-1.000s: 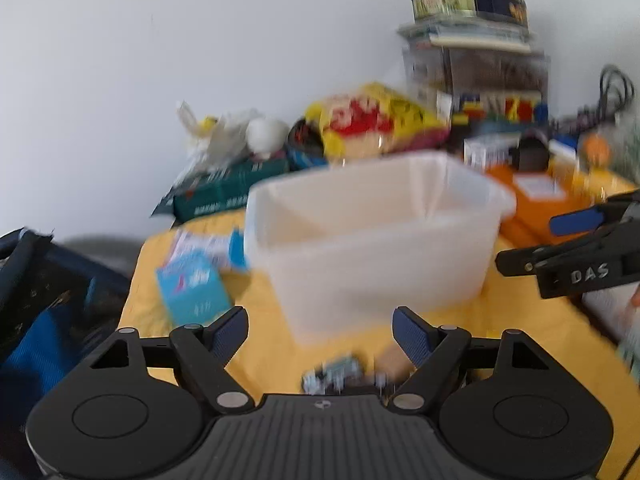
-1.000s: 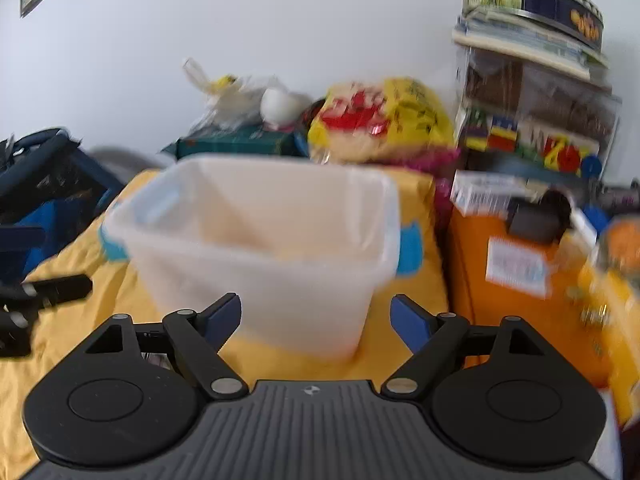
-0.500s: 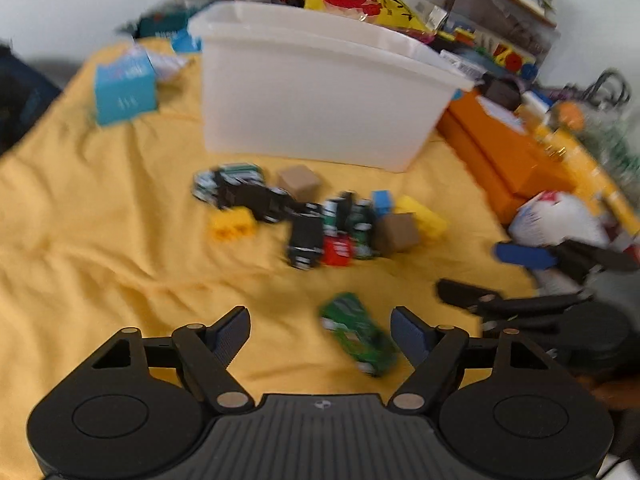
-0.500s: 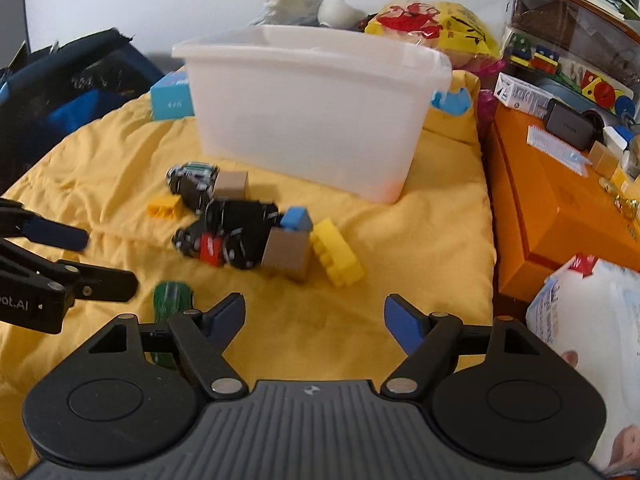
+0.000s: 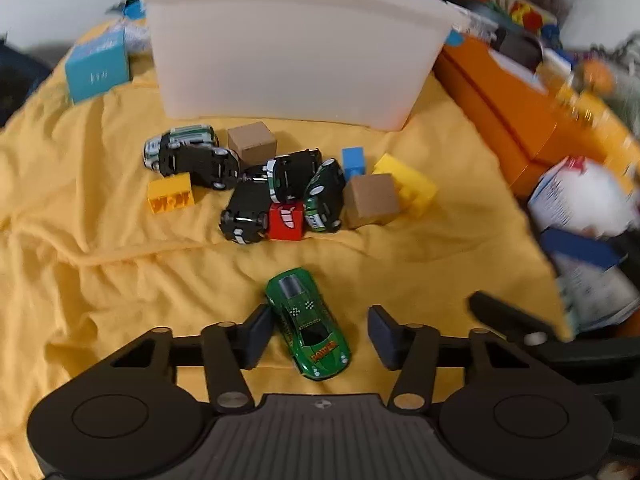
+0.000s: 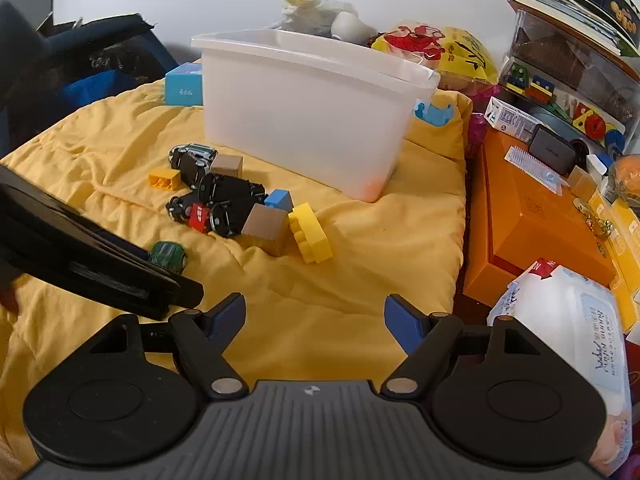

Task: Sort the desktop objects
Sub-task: 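Grasp green race car with left tool while right tool reaches toward the black cars, then hold green car in left tool while right tool grasps white numbered race car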

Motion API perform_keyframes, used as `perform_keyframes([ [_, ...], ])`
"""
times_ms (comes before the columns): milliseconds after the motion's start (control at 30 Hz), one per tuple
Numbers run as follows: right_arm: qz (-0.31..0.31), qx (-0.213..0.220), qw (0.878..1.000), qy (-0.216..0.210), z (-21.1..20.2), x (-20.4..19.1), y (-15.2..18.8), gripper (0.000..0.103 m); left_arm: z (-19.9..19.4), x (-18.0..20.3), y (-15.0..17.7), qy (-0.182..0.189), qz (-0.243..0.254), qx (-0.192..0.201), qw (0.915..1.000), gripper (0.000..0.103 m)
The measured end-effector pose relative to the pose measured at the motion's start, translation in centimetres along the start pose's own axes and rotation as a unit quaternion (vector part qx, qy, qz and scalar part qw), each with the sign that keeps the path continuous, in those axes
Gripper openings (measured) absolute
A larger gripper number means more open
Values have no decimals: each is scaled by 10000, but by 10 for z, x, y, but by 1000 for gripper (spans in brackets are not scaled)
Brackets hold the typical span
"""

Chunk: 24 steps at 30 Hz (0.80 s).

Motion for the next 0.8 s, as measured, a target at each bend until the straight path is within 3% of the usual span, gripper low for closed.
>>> perform_keyframes([
  [33, 9, 6, 10000, -14, -1, 1, 1, 79, -1, 0, 1, -60, 103, 15, 9999, 43],
  [133, 35, 32, 10000, -71, 0, 1, 1, 79, -8, -8, 4, -64, 368, 60, 9993, 36],
  [333, 53, 178, 9991, -389, 5, -12, -9, 78, -34, -36, 4, -325, 729, 167, 9967, 33],
  [400, -10, 195, 9983, -552, 11, -23, -16, 71, -37, -51, 5, -451, 755, 122, 9961, 33],
  [500, -177, 129, 9973, -696, 26, -44, -31, 54, -38, -74, 2, -71, 335, 11, 9994, 33],
  [633, -295, 128, 9971, -683, 50, -67, -50, 54, -34, -80, 3, 159, 344, -51, 9993, 33],
  [733, -331, -6, 9989, -341, 69, -75, -58, 52, -29, -81, 3, 338, 370, -162, 9986, 33],
  [800, -449, -121, 9989, -55, 79, -75, -59, 44, -29, -81, 5, 415, 518, -164, 9977, 33],
])
Point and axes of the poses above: each gripper's, at about its wrist camera, not at the fingertips, and z roughly the way its jaws point, x to its right, y to its underside, the point moved 2 cm from there along z, roughly the way its jaws point, and after that the axes turned 4 degrees about -z, right-handed, at the moved point
